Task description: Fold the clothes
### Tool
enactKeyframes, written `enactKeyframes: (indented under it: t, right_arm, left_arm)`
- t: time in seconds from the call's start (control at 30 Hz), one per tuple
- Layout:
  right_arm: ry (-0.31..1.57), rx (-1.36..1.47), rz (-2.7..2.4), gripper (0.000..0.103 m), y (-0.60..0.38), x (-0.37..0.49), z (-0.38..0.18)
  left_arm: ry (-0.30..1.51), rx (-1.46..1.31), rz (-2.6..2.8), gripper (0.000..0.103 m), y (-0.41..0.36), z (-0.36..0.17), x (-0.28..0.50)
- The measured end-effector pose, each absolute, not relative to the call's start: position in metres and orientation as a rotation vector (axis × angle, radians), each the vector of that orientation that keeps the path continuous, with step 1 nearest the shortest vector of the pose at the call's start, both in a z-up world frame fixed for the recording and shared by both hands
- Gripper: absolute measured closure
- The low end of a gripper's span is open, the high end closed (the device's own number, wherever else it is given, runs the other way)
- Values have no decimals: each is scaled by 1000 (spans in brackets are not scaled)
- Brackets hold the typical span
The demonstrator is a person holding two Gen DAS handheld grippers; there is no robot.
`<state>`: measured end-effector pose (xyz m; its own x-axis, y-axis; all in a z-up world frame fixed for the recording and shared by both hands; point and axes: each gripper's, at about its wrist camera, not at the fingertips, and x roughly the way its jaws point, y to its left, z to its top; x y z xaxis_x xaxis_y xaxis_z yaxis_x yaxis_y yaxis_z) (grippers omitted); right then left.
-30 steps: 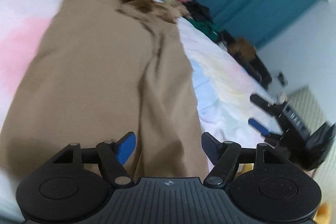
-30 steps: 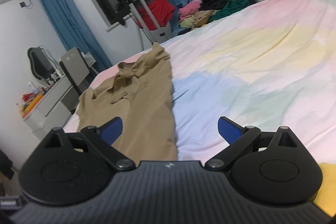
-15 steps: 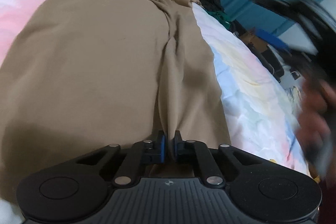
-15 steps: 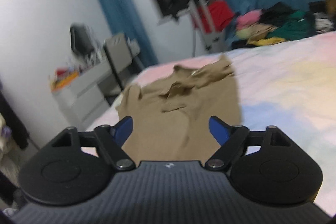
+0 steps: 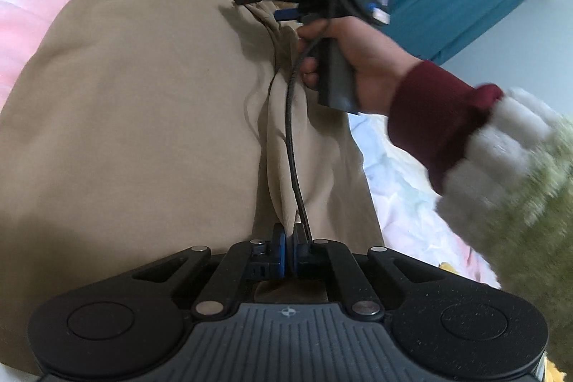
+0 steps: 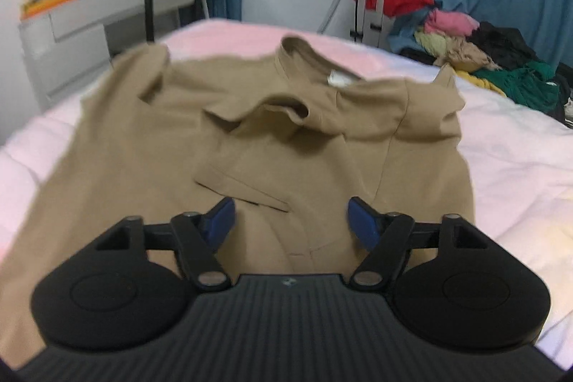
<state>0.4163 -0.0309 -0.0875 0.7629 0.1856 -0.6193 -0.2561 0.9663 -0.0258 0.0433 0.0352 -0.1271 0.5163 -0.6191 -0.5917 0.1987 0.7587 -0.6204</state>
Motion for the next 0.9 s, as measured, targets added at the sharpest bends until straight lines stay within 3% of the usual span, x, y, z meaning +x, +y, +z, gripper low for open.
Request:
enactKeyframes:
  t: [0.03,0.07,0.1,0.2,0.57,0.63,0.67,0.7,0.77,0.9]
  right_arm:
    - [676,-127,226,55,-27,424,-93]
    - [680,-125,217,77,-25,428,-95]
    - [681,-119,209,90,-24,432,-95]
    - [622,-69,222,95,-18,436,-81]
    - [572,25,209,93,-18,450,-75]
    - [585,54,198,89,-21,449,-77]
    - [582,64,200,71,-23,446,-76]
    - [575,72,204,42,-24,443,-75]
    - [537,88,207,9,-29,430,-69]
    - [516,117,206,6,-38,401,-55]
  left_arm:
    - [900,-520,-519,99,32,-127,49]
    - [895,-516,-524,99,33,-126,47]
    - [890,-513,-529,100,33,-124,44]
    - [864,-507,-551,100,35,-115,36]
    - [861,-430,-479,96,24,-112,35]
    - [863,-393,-470,91,21,-111,35]
    - [864,-374,-465,86,19,-110,36]
    - [858,-349,-455,79,18,-108,35]
    - [845,-303,-442,47,13,-104,36]
    - [772,-215,-418,28,6,-91,25]
